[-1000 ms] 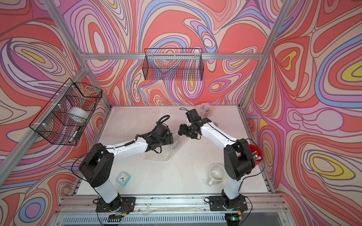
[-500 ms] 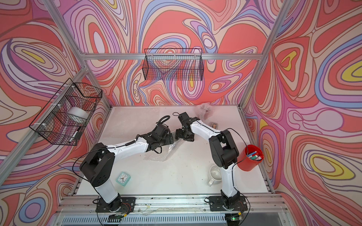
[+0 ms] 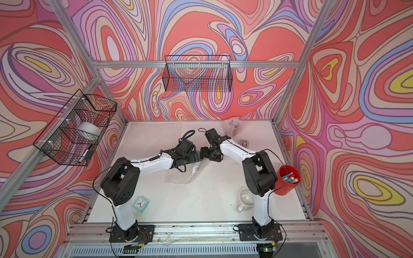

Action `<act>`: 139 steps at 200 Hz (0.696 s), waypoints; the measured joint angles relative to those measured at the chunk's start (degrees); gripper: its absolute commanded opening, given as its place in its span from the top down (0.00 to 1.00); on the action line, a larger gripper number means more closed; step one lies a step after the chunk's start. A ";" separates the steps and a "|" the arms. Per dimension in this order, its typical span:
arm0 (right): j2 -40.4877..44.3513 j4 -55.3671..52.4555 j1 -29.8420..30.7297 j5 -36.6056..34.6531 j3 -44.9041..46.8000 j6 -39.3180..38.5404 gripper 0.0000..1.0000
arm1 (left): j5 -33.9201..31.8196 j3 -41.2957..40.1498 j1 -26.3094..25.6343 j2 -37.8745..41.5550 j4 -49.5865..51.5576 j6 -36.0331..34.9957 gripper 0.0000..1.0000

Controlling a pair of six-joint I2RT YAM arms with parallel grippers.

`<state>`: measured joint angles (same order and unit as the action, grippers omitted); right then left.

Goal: Wrap mugs in bubble wrap
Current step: Wrap the mug in bubble wrap.

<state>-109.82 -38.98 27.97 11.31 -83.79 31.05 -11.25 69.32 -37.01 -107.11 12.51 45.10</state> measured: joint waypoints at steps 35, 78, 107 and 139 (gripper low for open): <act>1.75 -0.26 -4.87 -3.61 -5.29 -0.39 0.17 | 0.74 1.18 0.26 -0.50 0.90 -0.02 0.08; -10.10 -6.19 -10.80 -9.90 -21.18 -0.68 0.10 | 1.09 1.31 0.26 -0.50 1.68 -0.02 0.07; -19.50 -11.21 -11.72 -12.39 -31.32 -0.28 0.11 | 1.22 1.31 0.26 -0.50 1.86 -0.02 0.08; -26.93 -16.02 -11.65 -14.99 -40.76 0.46 0.16 | 1.40 1.33 0.26 -0.52 1.88 -0.02 0.07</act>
<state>-136.75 -55.00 16.32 -3.68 -124.55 31.51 -9.85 70.65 -36.75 -107.63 14.39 45.08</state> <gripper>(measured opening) 0.856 0.925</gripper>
